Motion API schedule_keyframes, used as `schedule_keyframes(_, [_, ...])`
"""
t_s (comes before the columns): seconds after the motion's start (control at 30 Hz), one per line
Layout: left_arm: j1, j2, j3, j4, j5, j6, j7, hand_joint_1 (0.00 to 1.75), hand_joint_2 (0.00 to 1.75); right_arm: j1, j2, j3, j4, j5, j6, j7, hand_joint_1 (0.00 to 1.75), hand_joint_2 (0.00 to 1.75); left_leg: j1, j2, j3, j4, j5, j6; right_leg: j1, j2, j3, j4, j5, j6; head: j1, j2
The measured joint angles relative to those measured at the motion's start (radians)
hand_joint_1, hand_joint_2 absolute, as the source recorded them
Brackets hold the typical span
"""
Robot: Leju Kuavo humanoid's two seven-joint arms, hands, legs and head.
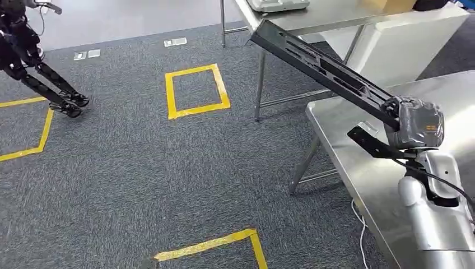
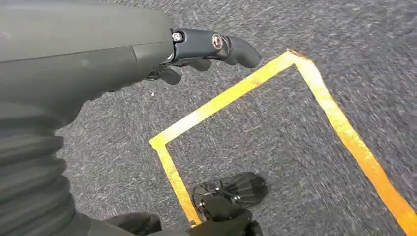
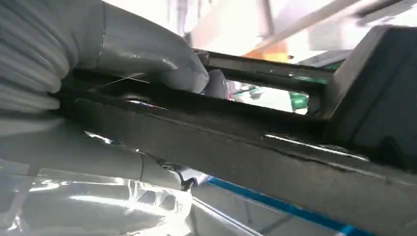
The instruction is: Take the parts from the cabinet and place them on the table.
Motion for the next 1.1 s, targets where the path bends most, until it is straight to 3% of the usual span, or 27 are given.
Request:
schedule_keyframes(0.03, [-0.002, 0.0, 0.0, 0.0, 0.0, 0.0, 0.0, 0.0, 1.75, -0.001, 0.0, -0.001, 0.002, 0.002, 0.0, 0.001, 1.75, 1.75, 0.009, -0.041, -0.006, 0.015, -0.015, -0.011, -0.01, 0.012, 0.003, -0.002, 0.002, -0.007, -0.001, 0.0])
schedule_keyframes(0.07, [-0.001, 0.0, 0.0, 0.0, 0.0, 0.0, 0.0, 0.0, 1.75, -0.008, -0.003, -0.002, 0.003, 0.003, 0.0, 0.002, 1.75, 1.75, 0.014, -0.092, -0.024, 0.063, -0.052, -0.013, -0.01, 0.02, 0.002, -0.001, 0.005, -0.023, -0.002, 0.0])
schedule_keyframes(0.1, [0.0, 0.0, 0.0, 0.0, 0.0, 0.0, 0.0, 0.0, 1.75, -0.01, -0.002, -0.002, 0.006, 0.007, -0.001, 0.003, 1.75, 1.75, 0.016, -0.119, -0.057, 0.139, -0.096, -0.014, -0.008, 0.029, 0.001, -0.001, 0.005, -0.029, -0.004, 0.0])
schedule_keyframes(0.17, [0.002, 0.0, 0.0, 0.0, 0.0, 0.0, 0.002, 0.0, 1.75, -0.01, 0.002, -0.002, 0.015, 0.014, -0.005, 0.012, 1.75, 1.75, 0.018, -0.134, -0.136, 0.306, -0.162, -0.018, -0.003, 0.055, -0.002, -0.001, 0.008, -0.033, -0.004, 0.0])
schedule_keyframes(0.2, [0.002, 0.0, 0.0, 0.0, -0.001, 0.0, 0.004, 0.0, 1.75, -0.01, 0.003, -0.003, 0.021, 0.022, -0.01, 0.023, 1.75, 1.75, 0.018, -0.134, -0.153, 0.335, -0.162, -0.017, -0.001, 0.068, -0.003, -0.001, 0.008, -0.033, -0.003, 0.0])
schedule_keyframes(0.23, [0.002, 0.0, 0.0, 0.0, -0.002, 0.0, 0.004, 0.0, 1.75, -0.01, 0.003, -0.005, 0.024, 0.027, -0.015, 0.03, 1.75, 1.75, 0.019, -0.135, -0.146, 0.314, -0.139, -0.015, 0.0, 0.082, -0.003, 0.0, 0.008, -0.032, -0.003, 0.0])
schedule_keyframes(0.3, [0.002, 0.0, 0.0, 0.0, -0.005, 0.0, 0.005, 0.0, 1.75, -0.009, 0.003, -0.012, 0.03, 0.031, -0.019, 0.037, 1.75, 1.75, 0.024, -0.15, -0.071, 0.164, -0.051, -0.011, -0.001, 0.109, -0.002, 0.003, 0.009, -0.031, -0.003, 0.0])
schedule_keyframes(0.33, [0.002, 0.0, 0.0, 0.0, -0.005, 0.0, 0.006, 0.0, 1.75, -0.009, 0.003, -0.013, 0.031, 0.031, -0.02, 0.038, 1.75, 1.75, 0.03, -0.184, -0.024, 0.073, -0.01, -0.009, -0.002, 0.122, -0.003, 0.006, 0.009, -0.03, -0.004, 0.0])
schedule_keyframes(0.37, [0.002, 0.001, 0.0, 0.0, -0.005, 0.0, 0.006, 0.0, 1.75, -0.009, 0.004, -0.013, 0.031, 0.031, -0.022, 0.038, 1.75, 1.75, 0.035, -0.24, -0.007, 0.033, -0.019, -0.012, 0.005, 0.134, -0.009, 0.009, 0.012, -0.024, -0.002, 0.0])
schedule_keyframes(0.43, [0.001, 0.001, 0.0, 0.0, -0.007, 0.0, 0.007, 0.0, 1.75, -0.01, 0.003, -0.017, 0.033, 0.031, -0.024, 0.04, 1.75, 1.75, 0.026, -0.212, -0.011, 0.031, -0.016, -0.011, 0.006, 0.156, -0.023, 0.006, 0.021, -0.01, -0.003, 0.0])
schedule_keyframes(0.47, [0.0, 0.001, 0.0, 0.0, -0.008, 0.0, 0.008, 0.0, 1.75, -0.006, 0.002, -0.022, 0.034, 0.031, -0.024, 0.04, 1.75, 1.75, 0.02, -0.203, -0.01, 0.031, -0.013, -0.007, 0.001, 0.168, -0.025, 0.002, 0.026, -0.003, -0.003, 0.0])
schedule_keyframes(0.5, [0.0, 0.001, 0.0, -0.001, -0.009, -0.001, 0.008, 0.0, 1.75, -0.002, -0.002, -0.028, 0.034, 0.031, -0.024, 0.04, 1.75, 1.75, 0.019, -0.187, -0.009, 0.023, -0.005, 0.004, 0.006, 0.182, -0.031, -0.004, 0.033, 0.008, -0.003, 0.0])
schedule_keyframes(0.53, [-0.003, 0.0, 0.0, -0.002, -0.011, -0.003, 0.008, 0.0, 1.75, 0.001, -0.006, -0.032, 0.035, 0.03, -0.024, 0.041, 1.75, 1.75, 0.025, -0.168, -0.009, 0.009, 0.008, 0.015, 0.002, 0.154, -0.044, 0.012, 0.026, 0.008, -0.003, 0.0])
schedule_keyframes(0.57, [-0.003, 0.0, 0.001, -0.002, -0.012, -0.003, 0.008, 0.0, 1.75, 0.002, -0.011, -0.036, 0.035, 0.029, -0.024, 0.042, 1.75, 1.75, 0.021, -0.161, -0.01, 0.006, 0.011, 0.023, 0.012, 0.101, -0.065, 0.048, 0.001, 0.0, 0.0, 0.0])
schedule_keyframes(0.6, [-0.003, 0.001, 0.001, -0.002, -0.012, -0.006, 0.009, 0.0, 1.75, 0.002, -0.01, -0.036, 0.036, 0.029, -0.024, 0.041, 1.75, 1.75, 0.02, -0.145, -0.013, 0.007, 0.013, 0.027, 0.011, 0.068, -0.097, 0.119, -0.035, -0.007, 0.009, 0.0])
schedule_keyframes(0.63, [-0.001, 0.001, 0.001, -0.002, -0.013, -0.007, 0.009, 0.0, 1.75, 0.005, -0.009, -0.036, 0.037, 0.028, -0.024, 0.041, 1.75, 1.75, 0.017, -0.13, -0.014, 0.007, 0.013, 0.027, 0.01, 0.054, -0.134, 0.201, -0.069, -0.01, 0.011, 0.0])
schedule_keyframes(0.67, [-0.001, 0.001, 0.001, -0.002, -0.013, -0.007, 0.009, 0.0, 1.75, 0.009, -0.009, -0.036, 0.038, 0.028, -0.024, 0.041, 1.75, 1.75, 0.016, -0.116, -0.017, 0.007, 0.013, 0.028, 0.011, 0.049, -0.169, 0.282, -0.097, -0.009, 0.01, 0.0])
schedule_keyframes(0.9, [-0.001, 0.001, 0.001, -0.002, -0.014, -0.007, 0.01, 0.0, 1.75, 0.01, -0.009, -0.036, 0.039, 0.028, -0.024, 0.041, 1.75, 1.75, 0.015, -0.112, -0.018, 0.007, 0.013, 0.028, 0.011, 0.049, -0.177, 0.302, -0.103, -0.008, 0.01, 0.0])
schedule_keyframes(0.93, [-0.001, 0.001, 0.001, -0.002, -0.015, -0.008, 0.011, 0.0, 1.75, 0.018, -0.01, -0.037, 0.042, 0.027, -0.024, 0.041, 1.75, 1.75, 0.013, -0.085, -0.019, 0.008, 0.013, 0.028, 0.009, 0.044, -0.175, 0.32, -0.104, 0.004, 0.009, 0.0])
schedule_keyframes(0.97, [-0.001, 0.001, 0.001, -0.002, -0.016, -0.008, 0.012, 0.0, 1.75, 0.021, -0.01, -0.037, 0.043, 0.027, -0.024, 0.041, 1.75, 1.75, 0.013, -0.074, -0.019, 0.008, 0.012, 0.027, 0.009, 0.04, -0.146, 0.277, -0.089, 0.011, 0.01, 0.0])
schedule_keyframes(1.0, [-0.002, 0.0, 0.001, -0.002, -0.023, -0.008, 0.013, 0.0, 1.75, 0.02, -0.011, -0.04, 0.043, 0.027, -0.024, 0.041, 1.75, 1.75, 0.013, -0.044, -0.017, 0.009, 0.01, 0.023, 0.008, -0.015, -0.013, 0.052, -0.025, 0.027, 0.011, 0.0])
schedule_keyframes(1.03, [-0.004, 0.002, 0.001, -0.004, -0.025, -0.009, 0.014, 0.0, 1.75, 0.022, -0.013, -0.048, 0.044, 0.026, -0.023, 0.043, 1.75, 1.75, -0.003, -0.008, -0.012, 0.012, 0.002, 0.007, 0.023, -0.038, 0.011, 0.002, -0.012, 0.0, 0.01, 0.0])
schedule_keyframes(1.07, [-0.009, 0.005, 0.001, -0.008, -0.029, -0.009, 0.009, 0.0, 1.75, 0.027, -0.015, -0.061, 0.044, 0.043, -0.022, 0.065, 1.75, 1.75, 0.008, -0.062, -0.021, 0.048, -0.032, -0.014, 0.0, 0.008, 0.009, -0.002, -0.001, -0.025, 0.005, 0.0])
schedule_keyframes(1.1, [-0.009, 0.005, 0.001, -0.008, -0.031, -0.009, 0.009, 0.0, 1.75, 0.027, -0.014, -0.061, 0.044, 0.053, -0.019, 0.075, 1.75, 1.75, 0.01, -0.106, -0.046, 0.111, -0.073, -0.016, 0.001, 0.017, 0.008, -0.002, 0.001, -0.037, 0.005, 0.0])
